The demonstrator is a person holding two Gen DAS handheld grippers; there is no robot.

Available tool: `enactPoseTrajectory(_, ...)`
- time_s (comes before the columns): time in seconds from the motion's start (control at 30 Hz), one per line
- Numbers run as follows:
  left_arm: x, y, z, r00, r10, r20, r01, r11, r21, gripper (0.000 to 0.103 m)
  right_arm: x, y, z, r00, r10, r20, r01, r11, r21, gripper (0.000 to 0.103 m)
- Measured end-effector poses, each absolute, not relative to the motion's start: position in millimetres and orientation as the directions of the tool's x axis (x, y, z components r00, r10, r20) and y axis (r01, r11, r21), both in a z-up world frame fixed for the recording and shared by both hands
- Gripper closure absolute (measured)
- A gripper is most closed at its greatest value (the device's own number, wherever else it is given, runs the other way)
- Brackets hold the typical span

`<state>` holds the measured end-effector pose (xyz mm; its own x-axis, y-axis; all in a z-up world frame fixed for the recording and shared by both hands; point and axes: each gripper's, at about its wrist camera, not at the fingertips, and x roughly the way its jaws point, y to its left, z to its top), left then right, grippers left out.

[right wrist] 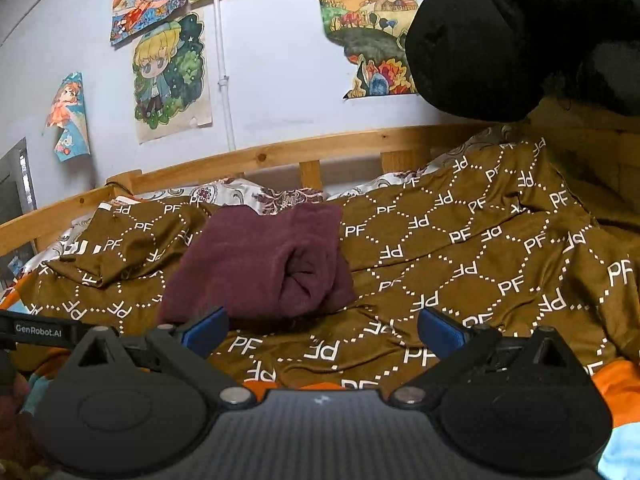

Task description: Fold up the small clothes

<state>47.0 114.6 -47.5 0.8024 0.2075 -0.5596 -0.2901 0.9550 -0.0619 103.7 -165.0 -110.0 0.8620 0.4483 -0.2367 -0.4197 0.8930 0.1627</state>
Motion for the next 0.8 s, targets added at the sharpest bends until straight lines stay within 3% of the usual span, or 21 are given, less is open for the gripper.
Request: enactPoseTrajectory(0.8, 45.1, 104.0, -44.4, 0.817, 0.208, -0.538, -0.253, 0.967, -0.011, 0.001, 104.8, -168.0, -108.7, 0.865, 0.444, -0.235, -0.412, 0.894, 0.174, 0.0)
